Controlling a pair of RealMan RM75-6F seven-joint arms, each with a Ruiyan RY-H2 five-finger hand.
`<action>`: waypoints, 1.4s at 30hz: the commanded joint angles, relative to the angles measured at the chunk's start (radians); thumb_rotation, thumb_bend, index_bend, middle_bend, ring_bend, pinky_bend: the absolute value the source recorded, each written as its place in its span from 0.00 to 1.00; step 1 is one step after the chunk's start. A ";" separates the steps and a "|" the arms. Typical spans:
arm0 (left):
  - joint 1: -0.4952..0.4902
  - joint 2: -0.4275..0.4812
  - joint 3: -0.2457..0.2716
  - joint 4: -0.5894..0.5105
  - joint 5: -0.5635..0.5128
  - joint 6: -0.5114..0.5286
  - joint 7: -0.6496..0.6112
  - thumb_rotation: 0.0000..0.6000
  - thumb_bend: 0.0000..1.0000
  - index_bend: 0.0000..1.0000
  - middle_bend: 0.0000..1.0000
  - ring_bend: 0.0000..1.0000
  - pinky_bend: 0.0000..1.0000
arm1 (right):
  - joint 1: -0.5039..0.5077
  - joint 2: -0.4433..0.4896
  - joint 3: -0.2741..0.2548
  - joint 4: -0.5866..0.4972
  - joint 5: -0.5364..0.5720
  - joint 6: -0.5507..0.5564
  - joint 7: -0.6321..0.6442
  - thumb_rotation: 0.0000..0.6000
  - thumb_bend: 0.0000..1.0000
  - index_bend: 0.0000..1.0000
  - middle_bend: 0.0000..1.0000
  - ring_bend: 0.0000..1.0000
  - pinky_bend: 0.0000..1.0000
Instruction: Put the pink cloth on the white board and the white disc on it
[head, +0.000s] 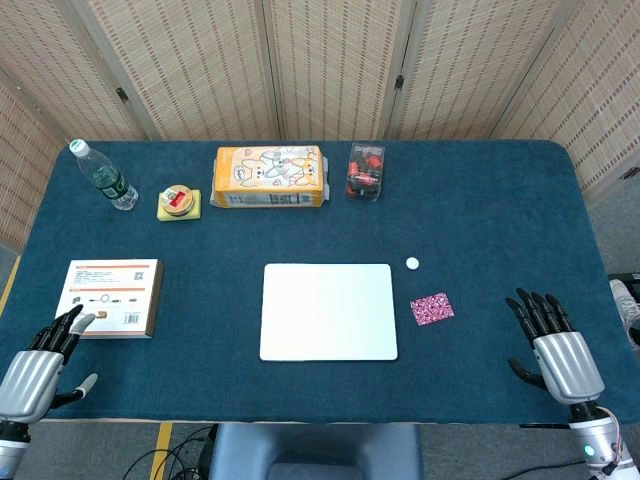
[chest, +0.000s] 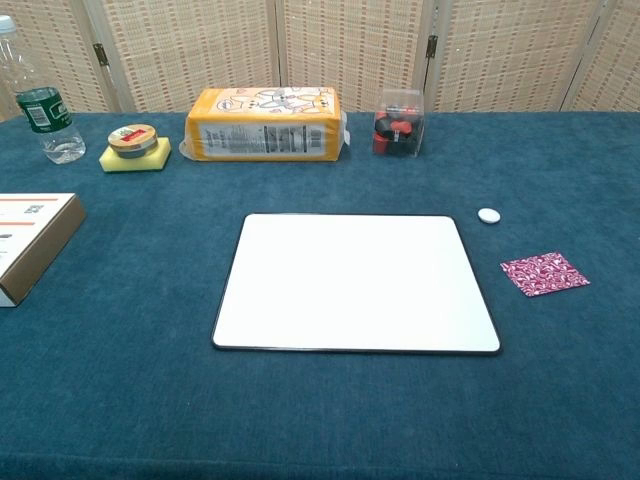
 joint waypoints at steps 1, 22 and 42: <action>-0.018 -0.005 -0.002 0.001 -0.006 -0.029 0.002 1.00 0.29 0.02 0.04 0.10 0.22 | -0.001 0.002 0.001 0.002 0.011 -0.003 0.005 1.00 0.13 0.00 0.01 0.00 0.00; -0.019 0.030 0.020 -0.008 0.042 0.001 -0.100 1.00 0.29 0.00 0.04 0.10 0.22 | 0.256 0.127 0.089 -0.047 0.109 -0.381 0.100 1.00 0.13 0.15 0.01 0.00 0.00; -0.010 0.044 0.012 -0.015 0.029 0.020 -0.139 1.00 0.29 0.00 0.04 0.10 0.22 | 0.497 0.068 0.077 0.000 0.317 -0.770 -0.099 1.00 0.12 0.20 0.00 0.00 0.00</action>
